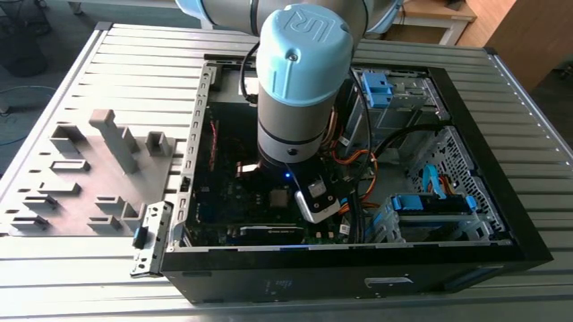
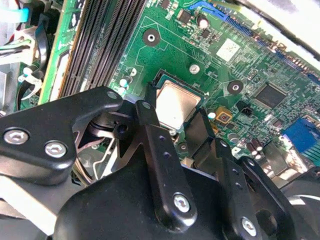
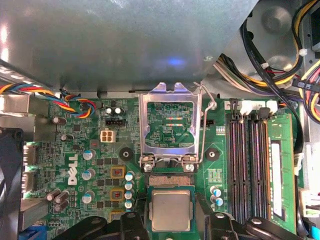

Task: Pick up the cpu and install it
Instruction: 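Place the cpu into insertion slot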

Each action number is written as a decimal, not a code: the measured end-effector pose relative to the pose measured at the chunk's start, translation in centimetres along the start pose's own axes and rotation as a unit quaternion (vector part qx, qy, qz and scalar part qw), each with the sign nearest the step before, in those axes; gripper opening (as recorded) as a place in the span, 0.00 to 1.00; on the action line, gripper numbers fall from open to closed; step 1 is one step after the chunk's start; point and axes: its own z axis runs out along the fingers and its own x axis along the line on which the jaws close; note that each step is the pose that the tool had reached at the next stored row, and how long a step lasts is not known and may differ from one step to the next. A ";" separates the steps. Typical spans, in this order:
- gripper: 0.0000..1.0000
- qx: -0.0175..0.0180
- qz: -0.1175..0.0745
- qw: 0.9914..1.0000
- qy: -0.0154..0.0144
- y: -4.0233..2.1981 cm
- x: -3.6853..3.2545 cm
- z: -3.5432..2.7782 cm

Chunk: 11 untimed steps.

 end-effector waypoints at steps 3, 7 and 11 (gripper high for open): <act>0.47 0.000 0.000 1.000 0.000 0.03 0.02 0.08; 0.47 0.000 0.000 1.000 0.000 0.14 0.09 0.18; 0.47 0.000 0.000 1.000 0.000 0.20 0.19 0.22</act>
